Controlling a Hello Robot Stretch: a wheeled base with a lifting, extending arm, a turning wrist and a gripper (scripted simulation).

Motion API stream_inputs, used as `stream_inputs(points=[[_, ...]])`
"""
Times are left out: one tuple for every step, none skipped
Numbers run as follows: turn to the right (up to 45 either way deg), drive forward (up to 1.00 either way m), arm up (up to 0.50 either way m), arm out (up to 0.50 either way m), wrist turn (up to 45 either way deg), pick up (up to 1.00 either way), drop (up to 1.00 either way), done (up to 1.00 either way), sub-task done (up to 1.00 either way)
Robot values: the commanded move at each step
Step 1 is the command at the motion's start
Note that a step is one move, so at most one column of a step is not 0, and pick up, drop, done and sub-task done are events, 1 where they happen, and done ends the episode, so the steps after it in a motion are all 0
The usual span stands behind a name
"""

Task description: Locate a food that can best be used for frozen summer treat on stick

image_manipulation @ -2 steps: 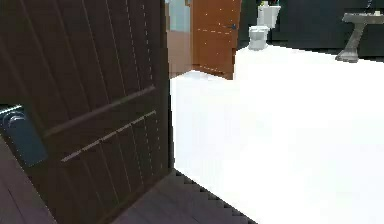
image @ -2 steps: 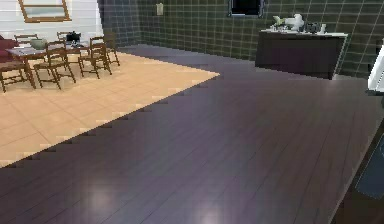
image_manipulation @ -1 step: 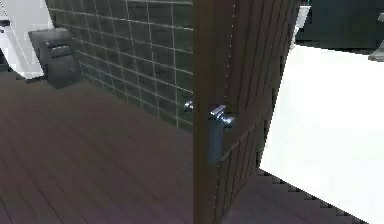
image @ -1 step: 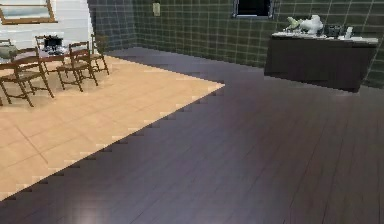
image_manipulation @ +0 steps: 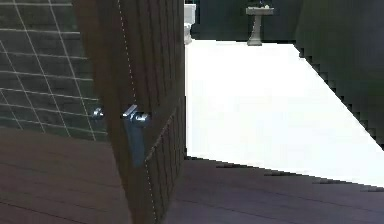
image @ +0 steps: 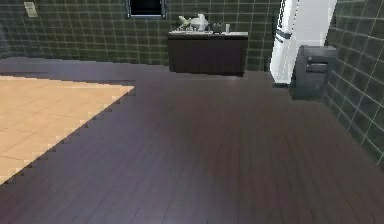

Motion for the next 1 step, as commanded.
stream_inputs(points=[[3.0, 0.0, 0.0, 0.0, 0.0, 0.0, 0.0, 0.0, 0.0]])
